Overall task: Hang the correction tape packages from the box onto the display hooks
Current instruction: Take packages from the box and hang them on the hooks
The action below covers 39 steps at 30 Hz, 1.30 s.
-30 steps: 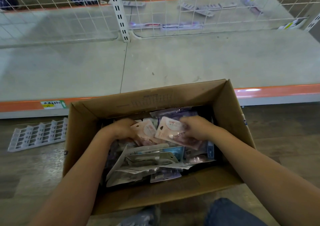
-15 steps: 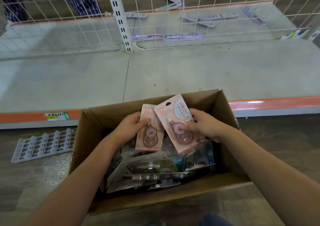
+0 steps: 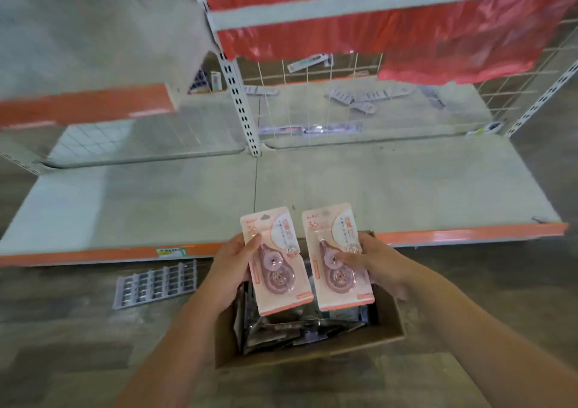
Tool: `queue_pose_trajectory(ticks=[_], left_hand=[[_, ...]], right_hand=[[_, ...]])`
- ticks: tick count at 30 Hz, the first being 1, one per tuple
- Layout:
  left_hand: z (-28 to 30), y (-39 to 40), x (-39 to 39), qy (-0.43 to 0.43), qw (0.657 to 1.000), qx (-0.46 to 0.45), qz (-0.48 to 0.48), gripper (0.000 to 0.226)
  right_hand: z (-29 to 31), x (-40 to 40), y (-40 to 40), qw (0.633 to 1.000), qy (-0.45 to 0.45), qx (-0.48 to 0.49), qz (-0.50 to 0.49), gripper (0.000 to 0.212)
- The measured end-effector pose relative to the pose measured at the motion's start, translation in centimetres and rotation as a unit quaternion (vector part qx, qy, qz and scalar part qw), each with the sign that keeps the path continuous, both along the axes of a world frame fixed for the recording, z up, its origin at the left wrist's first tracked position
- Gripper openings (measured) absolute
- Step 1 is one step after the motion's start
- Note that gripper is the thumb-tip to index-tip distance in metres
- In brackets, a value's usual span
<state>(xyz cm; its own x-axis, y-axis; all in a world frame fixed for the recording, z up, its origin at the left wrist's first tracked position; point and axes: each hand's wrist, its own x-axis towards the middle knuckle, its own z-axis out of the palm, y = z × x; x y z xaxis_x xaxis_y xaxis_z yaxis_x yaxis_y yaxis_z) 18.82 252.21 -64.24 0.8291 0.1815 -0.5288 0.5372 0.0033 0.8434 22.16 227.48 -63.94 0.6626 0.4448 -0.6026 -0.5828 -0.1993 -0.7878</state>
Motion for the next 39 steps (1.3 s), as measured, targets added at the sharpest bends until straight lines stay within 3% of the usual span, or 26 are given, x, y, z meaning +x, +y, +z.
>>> queue_pose_trajectory(ticks=[6, 15, 21, 28, 33, 37, 39], left_hand=[[14.1, -0.3, -2.8, 0.014, 1.0, -0.02, 0.0, 0.023], [31.0, -1.1, -6.1, -0.006, 1.0, -0.008, 0.001, 0.018], [39.4, -1.5, -7.1, -0.056, 0.998, 0.001, -0.014, 0.02], [50.1, -1.1, -4.9, -0.165, 0.984, 0.033, -0.05, 0.018], [56.7, -0.7, -2.2, -0.258, 0.963, 0.062, -0.043, 0.014], [60.2, -0.4, 0.4, -0.31, 0.949, 0.049, -0.03, 0.016], [61.3, -0.4, 1.6, -0.322, 0.946, 0.031, -0.009, 0.016]], right_hand=[[15.7, -3.1, -0.5, 0.999, -0.002, 0.028, -0.027, 0.054], [33.3, -6.8, -1.5, 0.996, -0.039, 0.052, -0.055, 0.044], [40.7, -8.0, -1.8, 0.991, -0.084, 0.077, -0.076, 0.054], [50.3, -6.6, -1.4, 0.974, -0.19, 0.07, -0.101, 0.031], [56.0, -3.7, -1.5, 0.952, -0.251, 0.086, -0.149, 0.043], [59.1, -1.5, -0.3, 0.929, -0.299, 0.11, -0.191, 0.042], [60.1, -0.5, 0.7, 0.915, -0.325, 0.118, -0.205, 0.03]])
